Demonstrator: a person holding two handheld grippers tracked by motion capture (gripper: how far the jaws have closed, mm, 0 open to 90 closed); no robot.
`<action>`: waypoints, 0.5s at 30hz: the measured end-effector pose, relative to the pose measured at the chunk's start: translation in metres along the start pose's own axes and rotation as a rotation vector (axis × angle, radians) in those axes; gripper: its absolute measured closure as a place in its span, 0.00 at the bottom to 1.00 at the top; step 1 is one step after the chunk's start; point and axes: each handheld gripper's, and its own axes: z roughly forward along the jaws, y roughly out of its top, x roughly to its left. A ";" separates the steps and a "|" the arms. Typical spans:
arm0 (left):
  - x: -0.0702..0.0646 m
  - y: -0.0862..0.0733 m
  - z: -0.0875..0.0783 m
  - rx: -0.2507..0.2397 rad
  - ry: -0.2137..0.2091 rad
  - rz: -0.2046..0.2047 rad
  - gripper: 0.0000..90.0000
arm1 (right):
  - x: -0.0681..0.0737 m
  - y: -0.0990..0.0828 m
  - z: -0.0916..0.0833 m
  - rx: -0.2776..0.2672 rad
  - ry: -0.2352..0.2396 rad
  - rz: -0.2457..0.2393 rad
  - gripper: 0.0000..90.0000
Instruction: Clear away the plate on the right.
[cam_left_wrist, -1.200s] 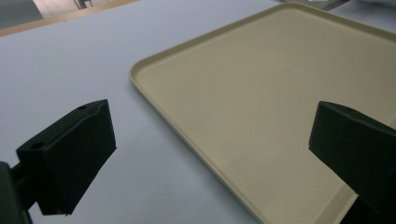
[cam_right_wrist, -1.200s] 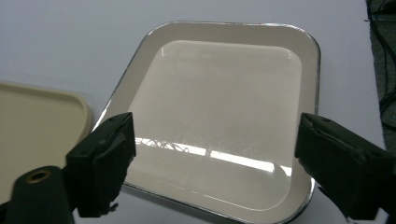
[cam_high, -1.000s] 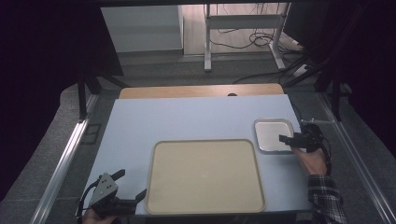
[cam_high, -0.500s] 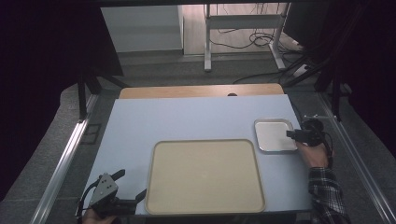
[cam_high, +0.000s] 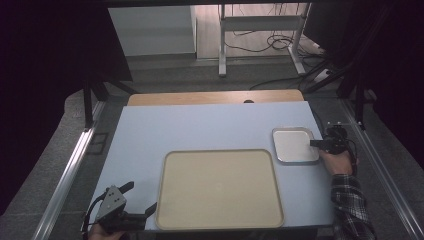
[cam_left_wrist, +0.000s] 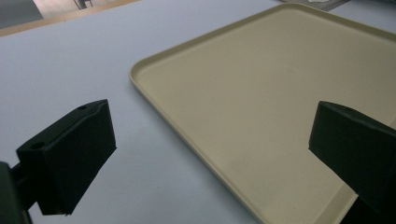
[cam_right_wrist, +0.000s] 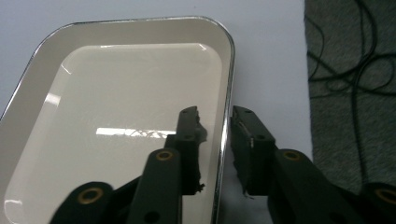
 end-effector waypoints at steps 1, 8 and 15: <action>0.000 0.000 0.000 0.000 0.000 0.000 0.00 | -0.001 0.000 0.002 0.006 0.004 0.019 0.89; 0.000 0.000 0.000 0.000 0.000 0.003 0.00 | -0.009 -0.003 -0.003 0.000 0.070 0.140 0.99; -0.001 0.000 0.000 0.002 0.001 0.005 0.00 | -0.006 -0.002 -0.014 -0.016 0.076 0.135 0.99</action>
